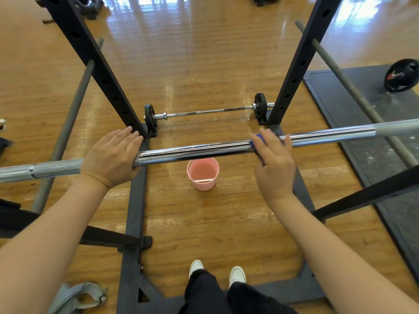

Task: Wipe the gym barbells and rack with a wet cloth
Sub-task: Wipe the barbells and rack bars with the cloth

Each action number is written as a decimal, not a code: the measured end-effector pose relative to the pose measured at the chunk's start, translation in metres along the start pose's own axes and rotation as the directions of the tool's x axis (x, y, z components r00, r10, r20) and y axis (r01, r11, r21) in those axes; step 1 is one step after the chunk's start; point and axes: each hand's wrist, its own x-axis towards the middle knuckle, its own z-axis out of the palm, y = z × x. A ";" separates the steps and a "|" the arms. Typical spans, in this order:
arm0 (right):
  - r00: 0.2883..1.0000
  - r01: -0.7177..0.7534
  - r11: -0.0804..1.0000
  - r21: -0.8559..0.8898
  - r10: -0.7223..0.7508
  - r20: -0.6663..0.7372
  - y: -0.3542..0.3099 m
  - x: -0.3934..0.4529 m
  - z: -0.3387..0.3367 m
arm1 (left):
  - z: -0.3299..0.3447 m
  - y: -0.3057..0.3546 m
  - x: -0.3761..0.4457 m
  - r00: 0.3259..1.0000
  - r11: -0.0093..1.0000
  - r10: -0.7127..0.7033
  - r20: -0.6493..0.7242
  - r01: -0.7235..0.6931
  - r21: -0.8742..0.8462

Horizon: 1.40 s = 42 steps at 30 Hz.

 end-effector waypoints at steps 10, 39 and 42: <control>0.973 -0.018 1.000 0.025 0.011 0.231 -0.018 0.006 -0.008 | -0.005 0.004 0.001 0.997 0.999 -0.007 -0.074 0.004 -0.033; 0.966 0.071 0.995 0.071 -0.087 0.242 -0.120 0.007 0.034 | -0.015 -0.001 0.004 0.993 0.990 0.071 -0.098 -0.082 -0.116; 0.966 -0.063 0.997 0.051 0.048 0.253 -0.087 0.011 0.018 | -0.015 -0.001 0.003 0.995 0.989 0.063 -0.083 -0.074 -0.130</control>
